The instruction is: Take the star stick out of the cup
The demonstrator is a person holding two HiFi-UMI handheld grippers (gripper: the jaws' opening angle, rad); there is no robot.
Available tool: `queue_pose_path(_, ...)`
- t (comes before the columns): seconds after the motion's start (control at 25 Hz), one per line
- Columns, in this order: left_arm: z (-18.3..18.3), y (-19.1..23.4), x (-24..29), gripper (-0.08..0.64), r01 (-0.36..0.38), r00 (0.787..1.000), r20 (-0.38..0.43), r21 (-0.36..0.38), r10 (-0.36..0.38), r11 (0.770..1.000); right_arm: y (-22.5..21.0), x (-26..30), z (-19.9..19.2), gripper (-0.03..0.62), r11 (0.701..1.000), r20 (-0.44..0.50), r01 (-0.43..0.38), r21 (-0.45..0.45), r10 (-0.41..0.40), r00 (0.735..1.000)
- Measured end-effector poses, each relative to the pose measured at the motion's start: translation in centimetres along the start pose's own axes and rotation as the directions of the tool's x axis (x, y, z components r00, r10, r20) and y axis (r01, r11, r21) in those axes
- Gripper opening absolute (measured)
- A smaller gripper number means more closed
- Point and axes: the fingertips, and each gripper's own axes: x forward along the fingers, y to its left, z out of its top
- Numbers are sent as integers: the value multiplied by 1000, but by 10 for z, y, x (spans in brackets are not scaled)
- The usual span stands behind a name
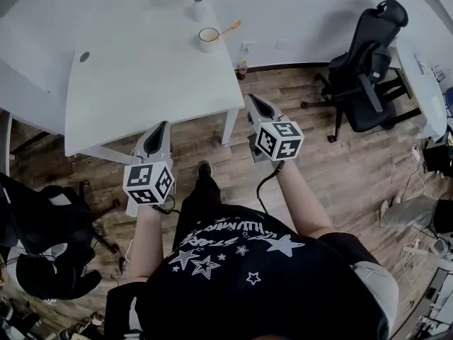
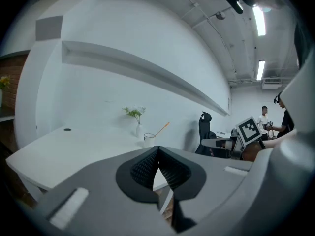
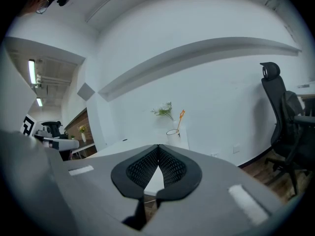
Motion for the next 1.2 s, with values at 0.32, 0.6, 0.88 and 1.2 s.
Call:
queue_pose_path(0.32,29,53,86,3,29,999,-22,-9,-29,1000,-27,91,34,15,998,5,52,27,-52,999)
queue_pose_path(0.6,41,90,143,3,54,998,-42,-31,-55,998,-48,157,52,17,993,8,105,62,-105,994)
queue_pose_path(0.88,51,117,187,3,84,995,-47,-38,-86,996,-68,205,59,17,981,-13,170,91,-170,985)
queue_pose_path(1.2,57,138,230,3,108,992,-66,-50,-111,993,-90,248,58,63,966,-49,217,142,-212,976)
